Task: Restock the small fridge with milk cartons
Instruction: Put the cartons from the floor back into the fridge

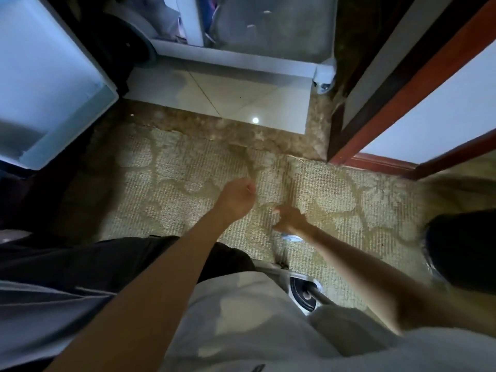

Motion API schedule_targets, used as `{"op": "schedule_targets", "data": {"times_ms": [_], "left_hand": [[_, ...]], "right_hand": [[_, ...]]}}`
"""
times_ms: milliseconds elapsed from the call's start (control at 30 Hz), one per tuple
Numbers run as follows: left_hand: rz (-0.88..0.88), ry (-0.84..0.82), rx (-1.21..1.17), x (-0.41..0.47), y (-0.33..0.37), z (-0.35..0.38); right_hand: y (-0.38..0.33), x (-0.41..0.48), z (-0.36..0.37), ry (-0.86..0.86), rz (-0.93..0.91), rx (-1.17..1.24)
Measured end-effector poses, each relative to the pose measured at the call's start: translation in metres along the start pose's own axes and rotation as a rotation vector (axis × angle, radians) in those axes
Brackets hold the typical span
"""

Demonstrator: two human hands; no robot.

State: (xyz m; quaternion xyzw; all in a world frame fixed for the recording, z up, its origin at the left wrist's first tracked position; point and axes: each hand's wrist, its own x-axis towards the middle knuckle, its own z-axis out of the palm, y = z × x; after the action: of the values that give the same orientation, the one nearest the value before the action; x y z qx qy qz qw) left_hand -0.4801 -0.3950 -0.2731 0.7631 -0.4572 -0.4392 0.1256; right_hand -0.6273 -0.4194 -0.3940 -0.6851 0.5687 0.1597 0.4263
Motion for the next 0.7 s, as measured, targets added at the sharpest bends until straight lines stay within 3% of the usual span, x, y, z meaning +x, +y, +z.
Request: {"op": "schedule_targets", "data": {"times_ms": [100, 233, 433, 600, 700], "left_hand": [[0.016, -0.016, 0.033, 0.001, 0.004, 0.005], [0.032, -0.074, 0.098, -0.002, 0.011, 0.017], [0.035, -0.1, 0.077, -0.002, 0.01, 0.017], [-0.015, -0.042, 0.035, 0.001, -0.007, 0.0], [-0.03, -0.013, 0.041, 0.006, -0.018, -0.013]], "right_hand": [[0.019, 0.004, 0.017, -0.04, 0.121, -0.177], [0.04, 0.01, 0.031, 0.031, 0.188, -0.18], [0.055, 0.018, 0.035, 0.118, 0.105, -0.097], [0.039, 0.016, 0.015, 0.04, 0.054, -0.171], [0.015, 0.018, 0.004, 0.018, -0.08, -0.136]]}}
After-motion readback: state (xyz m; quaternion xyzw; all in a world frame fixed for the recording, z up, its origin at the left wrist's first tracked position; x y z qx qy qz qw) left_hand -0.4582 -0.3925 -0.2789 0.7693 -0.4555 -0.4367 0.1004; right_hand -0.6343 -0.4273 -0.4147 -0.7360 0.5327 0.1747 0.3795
